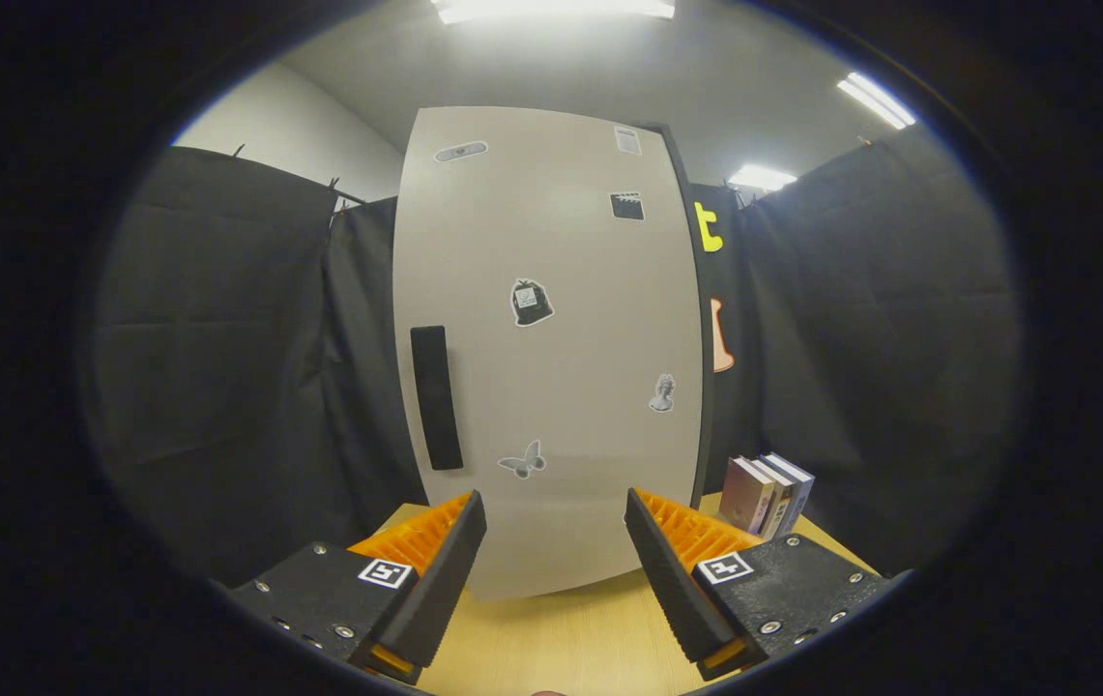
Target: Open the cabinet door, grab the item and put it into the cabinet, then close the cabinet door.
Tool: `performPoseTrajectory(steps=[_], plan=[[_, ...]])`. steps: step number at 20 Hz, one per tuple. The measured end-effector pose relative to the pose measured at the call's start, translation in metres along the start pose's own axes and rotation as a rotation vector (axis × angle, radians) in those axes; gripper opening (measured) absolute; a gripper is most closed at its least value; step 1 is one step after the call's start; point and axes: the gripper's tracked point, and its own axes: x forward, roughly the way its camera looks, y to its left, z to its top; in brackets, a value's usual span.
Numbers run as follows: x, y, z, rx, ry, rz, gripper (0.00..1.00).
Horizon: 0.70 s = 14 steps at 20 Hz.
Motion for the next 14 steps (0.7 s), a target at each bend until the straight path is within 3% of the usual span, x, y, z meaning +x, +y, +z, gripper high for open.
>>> performPoseTrajectory(steps=[14], plan=[[0.0109, -0.0004, -0.0083, 0.002, 0.003, 0.044, 0.91]])
